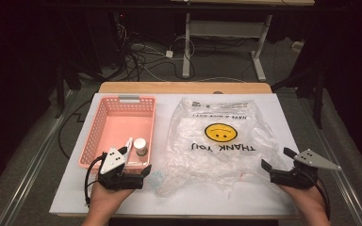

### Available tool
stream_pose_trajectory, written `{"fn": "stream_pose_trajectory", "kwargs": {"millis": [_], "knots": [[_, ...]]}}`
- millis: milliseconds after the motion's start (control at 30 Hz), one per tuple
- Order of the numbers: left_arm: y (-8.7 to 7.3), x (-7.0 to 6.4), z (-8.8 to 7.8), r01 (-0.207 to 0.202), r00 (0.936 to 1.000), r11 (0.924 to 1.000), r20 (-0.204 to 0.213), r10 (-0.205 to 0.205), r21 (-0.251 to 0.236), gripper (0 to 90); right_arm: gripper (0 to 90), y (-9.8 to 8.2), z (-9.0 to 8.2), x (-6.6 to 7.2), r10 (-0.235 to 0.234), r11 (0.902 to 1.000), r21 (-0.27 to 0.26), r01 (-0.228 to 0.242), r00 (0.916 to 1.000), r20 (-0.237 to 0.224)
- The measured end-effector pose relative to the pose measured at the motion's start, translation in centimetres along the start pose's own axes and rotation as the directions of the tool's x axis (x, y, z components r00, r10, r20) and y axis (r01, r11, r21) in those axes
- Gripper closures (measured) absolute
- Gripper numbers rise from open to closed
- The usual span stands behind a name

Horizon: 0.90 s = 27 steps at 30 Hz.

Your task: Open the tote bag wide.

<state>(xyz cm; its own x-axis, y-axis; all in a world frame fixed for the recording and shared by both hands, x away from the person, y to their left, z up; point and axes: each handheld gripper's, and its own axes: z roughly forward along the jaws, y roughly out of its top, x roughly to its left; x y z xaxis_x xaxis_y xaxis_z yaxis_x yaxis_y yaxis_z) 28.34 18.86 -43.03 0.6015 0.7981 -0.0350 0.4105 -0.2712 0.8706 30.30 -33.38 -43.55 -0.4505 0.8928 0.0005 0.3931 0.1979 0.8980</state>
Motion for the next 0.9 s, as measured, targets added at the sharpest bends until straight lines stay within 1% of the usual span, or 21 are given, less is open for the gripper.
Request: {"fn": "stream_pose_trajectory", "kwargs": {"millis": [67,100,133,167,200,233,267,300,333,400,467,533,633,667,700,733,767,800,833,867,900], "knots": [[0.0,0.1,0.0,0.014,0.9998,0.9998,0.013,-0.014,0.011,0.0,8.8,-0.2,-0.1,-0.7,0.016,0.9998,0.008,-0.016,0.9998,0.012],[0.0,0.1,0.0,0.014,0.9998,0.9998,0.013,-0.014,0.011,0.0,8.8,-0.2,-0.1,-0.7,0.016,0.9998,0.008,-0.016,0.9998,0.012],[0.0,0.1,-0.1,0.017,0.9997,0.9998,0.015,-0.017,0.012,0.0,10.0,-0.3,-0.1,-1.0,0.026,0.9996,0.012,-0.026,0.9995,0.018],[0.0,0.1,-0.1,0.020,0.9997,0.9997,0.016,-0.020,0.012,0.0,13.0,-0.5,-0.2,-1.7,0.041,0.9989,0.022,-0.041,0.9987,0.031],[0.0,0.1,-0.1,0.020,0.9996,0.9998,0.022,-0.020,0.009,0.0,14.6,-0.7,-0.2,-2.0,0.050,0.9984,0.026,-0.051,0.9982,0.033],[0.0,0.1,-0.1,0.020,0.9995,0.9998,0.023,-0.020,0.008,0.0,14.6,-0.7,-0.2,-2.0,0.050,0.9984,0.026,-0.051,0.9982,0.033],[0.0,0.1,-0.2,0.021,0.9994,0.9998,0.027,-0.021,0.007,0.0,16.6,-0.9,-0.1,-2.5,0.071,0.9966,0.040,-0.073,0.9968,0.037],[0.0,0.1,-0.1,0.021,0.9994,0.9998,0.027,-0.021,0.006,0.0,16.6,-0.9,-0.1,-2.5,0.071,0.9966,0.040,-0.073,0.9968,0.037],[0.0,0.1,-0.1,0.018,0.9995,0.9998,0.028,-0.018,0.008,0.0,19.8,-1.1,0.1,-2.9,0.077,0.9951,0.058,-0.080,0.9958,0.048],[-0.1,0.1,0.0,0.010,0.9995,0.9999,0.028,-0.011,0.012,0.0,22.6,-1.3,0.3,-3.2,0.097,0.9923,0.073,-0.100,0.9942,0.046],[-0.1,0.2,0.1,0.012,0.9994,0.9998,0.031,-0.013,0.018,0.0,24.1,-1.4,0.4,-3.4,0.096,0.9914,0.084,-0.100,0.9941,0.051],[-0.1,0.2,0.1,0.012,0.9994,0.9997,0.031,-0.013,0.021,0.0,27.6,-1.6,0.7,-3.9,0.115,0.9874,0.103,-0.120,0.9918,0.056],[0.0,0.1,0.0,0.011,0.9997,0.9999,0.021,-0.011,0.012,0.0,28.9,-1.8,1.1,-4.1,0.124,0.9841,0.122,-0.129,0.9909,0.053],[0.0,0.1,-0.1,0.014,0.9994,0.9999,0.031,-0.014,0.002,0.0,29.1,-1.9,1.5,-4.1,0.131,0.9797,0.148,-0.136,0.9905,0.044],[0.0,0.1,-0.1,0.014,0.9994,0.9999,0.031,-0.014,0.002,0.0,29.1,-1.9,1.5,-4.1,0.131,0.9797,0.148,-0.136,0.9905,0.044],[0.0,0.1,-0.1,0.015,0.9993,0.9999,0.035,-0.015,0.002,0.0,30.1,-2.1,1.9,-4.0,0.126,0.9757,0.176,-0.131,0.9913,0.040],[0.0,0.1,-0.1,0.017,0.9993,0.9998,0.034,-0.018,0.009,0.0,30.1,-2.1,1.9,-4.0,0.126,0.9757,0.176,-0.131,0.9913,0.040],[0.0,0.2,-0.1,0.023,0.9992,0.9997,0.033,-0.023,0.011,0.0,31.8,-2.2,2.2,-3.9,0.122,0.9710,0.203,-0.126,0.9920,0.033],[0.0,0.3,-0.1,0.025,0.9990,0.9996,0.035,-0.026,0.011,0.0,31.8,-2.2,2.2,-3.9,0.122,0.9710,0.203,-0.126,0.9920,0.033],[-0.1,0.4,0.0,0.030,0.9986,0.9995,0.044,-0.030,0.010,0.0,32.9,-2.4,2.4,-3.8,0.120,0.9668,0.223,-0.125,0.9922,0.033],[-0.2,0.4,0.1,0.031,0.9986,0.9995,0.043,-0.031,0.000,0.0,33.1,-2.4,2.5,-3.8,0.118,0.9655,0.230,-0.121,0.9926,0.030]]}}
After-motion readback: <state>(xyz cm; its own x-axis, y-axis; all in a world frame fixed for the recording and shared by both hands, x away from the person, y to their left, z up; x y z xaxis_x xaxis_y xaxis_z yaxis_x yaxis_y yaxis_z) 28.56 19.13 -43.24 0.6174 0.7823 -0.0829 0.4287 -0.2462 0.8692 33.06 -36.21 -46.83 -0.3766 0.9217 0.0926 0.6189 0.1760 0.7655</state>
